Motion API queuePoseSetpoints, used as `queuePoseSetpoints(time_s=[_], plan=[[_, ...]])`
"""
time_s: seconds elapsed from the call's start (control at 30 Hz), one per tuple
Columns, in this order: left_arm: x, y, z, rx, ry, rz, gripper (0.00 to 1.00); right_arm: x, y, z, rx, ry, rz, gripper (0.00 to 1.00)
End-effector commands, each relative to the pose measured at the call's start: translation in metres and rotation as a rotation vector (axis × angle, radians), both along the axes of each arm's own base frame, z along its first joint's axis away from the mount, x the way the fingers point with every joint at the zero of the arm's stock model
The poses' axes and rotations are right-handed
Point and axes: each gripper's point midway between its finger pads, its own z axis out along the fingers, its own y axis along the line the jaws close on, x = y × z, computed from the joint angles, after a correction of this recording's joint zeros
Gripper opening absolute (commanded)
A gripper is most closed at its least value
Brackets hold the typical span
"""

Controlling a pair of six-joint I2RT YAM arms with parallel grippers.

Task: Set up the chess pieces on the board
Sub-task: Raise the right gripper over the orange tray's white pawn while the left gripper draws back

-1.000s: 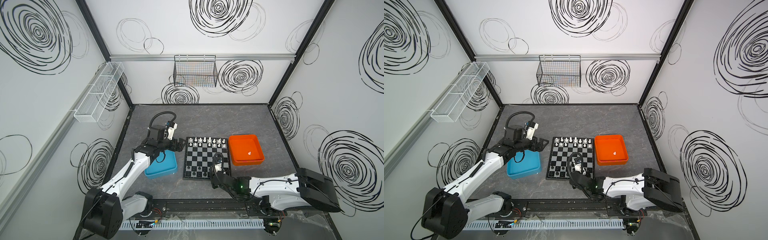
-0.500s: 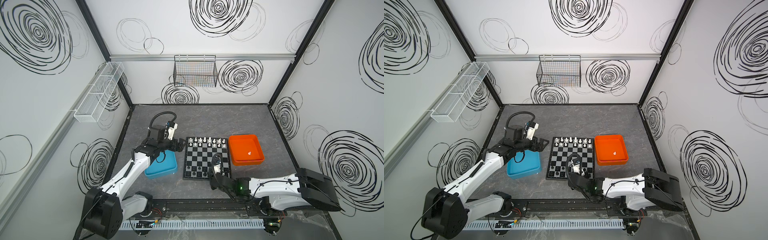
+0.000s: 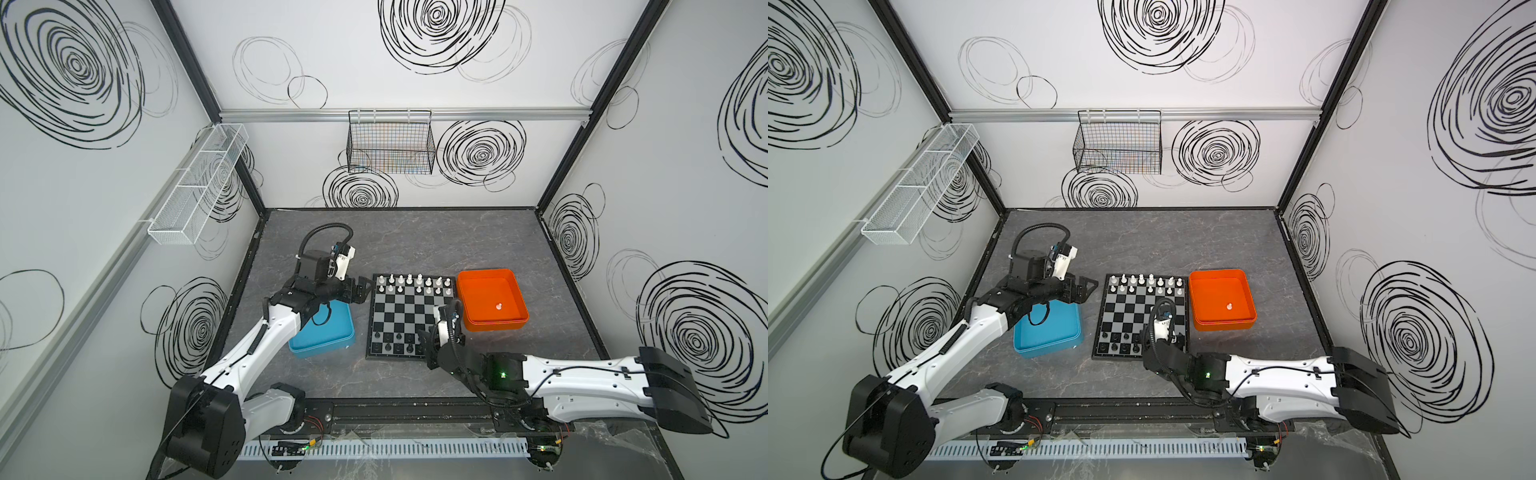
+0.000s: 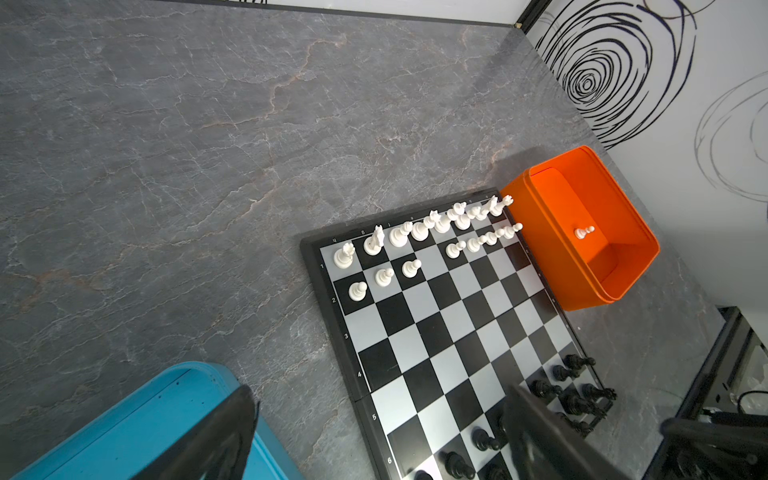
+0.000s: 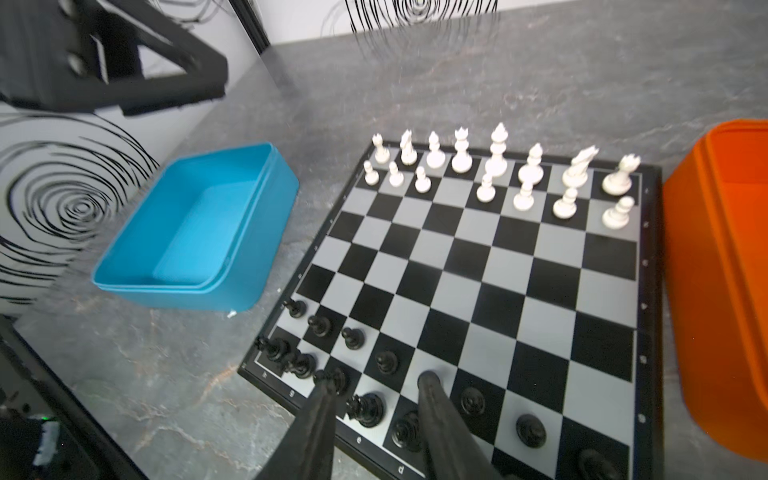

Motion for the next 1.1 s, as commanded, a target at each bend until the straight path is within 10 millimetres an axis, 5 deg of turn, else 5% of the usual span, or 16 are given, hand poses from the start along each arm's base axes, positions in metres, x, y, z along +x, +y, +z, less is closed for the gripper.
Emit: queuePoseSetpoints(time_s=[0.0,0.13,0.3,0.53,0.8,0.93,1.07], plan=[[0.003,-0.003,0.007,-0.014,-0.035,0.0,0.96,0.009,-0.015,0.031,0.007,-0.097,-0.062,0.41],[0.006,0.001,0.011,-0.007,-0.037,0.034,0.96,0.023,-0.039,0.072,0.016,-0.171,-0.136,0.58],[0.018,0.005,0.025,-0.026,-0.037,0.099,0.96,0.059,-0.077,0.11,0.055,-0.181,-0.196,1.0],[0.044,-0.007,0.063,-0.004,-0.079,0.134,0.96,0.11,-0.141,0.146,0.033,-0.182,-0.305,1.0],[0.083,-0.024,0.098,-0.018,-0.039,0.169,0.96,0.171,-0.222,0.087,-0.106,0.174,-0.423,0.94],[0.093,-0.036,0.109,0.014,-0.062,0.163,0.96,0.182,-0.253,0.065,-0.188,0.292,-0.472,0.88],[0.094,-0.043,0.105,0.015,-0.067,0.148,0.96,0.181,-0.258,0.034,-0.227,0.432,-0.431,0.83]])
